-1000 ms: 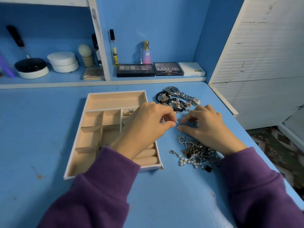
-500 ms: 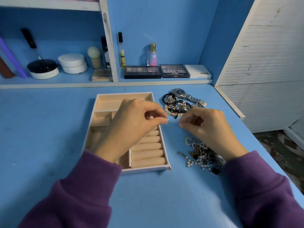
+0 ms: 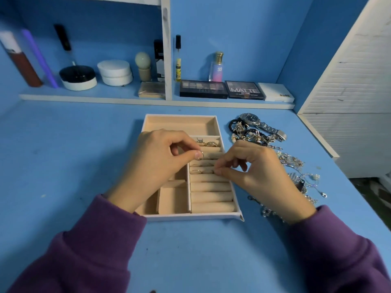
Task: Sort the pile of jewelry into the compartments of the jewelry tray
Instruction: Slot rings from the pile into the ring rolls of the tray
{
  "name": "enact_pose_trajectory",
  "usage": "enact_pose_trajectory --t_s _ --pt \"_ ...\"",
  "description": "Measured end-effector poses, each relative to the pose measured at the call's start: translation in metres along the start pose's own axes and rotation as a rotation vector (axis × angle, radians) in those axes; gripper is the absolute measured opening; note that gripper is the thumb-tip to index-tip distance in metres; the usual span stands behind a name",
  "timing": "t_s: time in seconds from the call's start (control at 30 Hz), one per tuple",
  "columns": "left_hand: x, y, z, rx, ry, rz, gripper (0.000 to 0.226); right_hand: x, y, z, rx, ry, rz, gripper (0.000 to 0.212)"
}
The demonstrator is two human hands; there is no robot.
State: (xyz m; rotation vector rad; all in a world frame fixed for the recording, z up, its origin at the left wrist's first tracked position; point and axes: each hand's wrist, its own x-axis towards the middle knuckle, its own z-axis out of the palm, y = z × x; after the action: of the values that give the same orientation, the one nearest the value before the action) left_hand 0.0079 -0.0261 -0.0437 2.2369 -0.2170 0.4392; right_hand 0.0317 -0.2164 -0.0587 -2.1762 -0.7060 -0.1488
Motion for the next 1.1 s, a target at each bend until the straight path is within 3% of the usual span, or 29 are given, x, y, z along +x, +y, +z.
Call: enact_pose_trajectory --t_s 0.4,0.8,1.1 --pt "-0.0038 -0.0041 -0.0014 0.076 -0.146 0.007 0.010 -0.0056 -0.0011 -0.0028 0.015 -0.015 0.089 0.012" --pt "-0.0090 -0.0027 -0.0012 0.198 -0.193 0.197 0.005 -0.0078 0.0026 -0.0026 0.006 0.074 0.089 0.018" --pt "-0.0098 -0.0051 -0.0085 0.178 -0.314 0.157 0.006 -0.0083 0.0019 -0.0026 -0.006 0.068 0.081 0.021"
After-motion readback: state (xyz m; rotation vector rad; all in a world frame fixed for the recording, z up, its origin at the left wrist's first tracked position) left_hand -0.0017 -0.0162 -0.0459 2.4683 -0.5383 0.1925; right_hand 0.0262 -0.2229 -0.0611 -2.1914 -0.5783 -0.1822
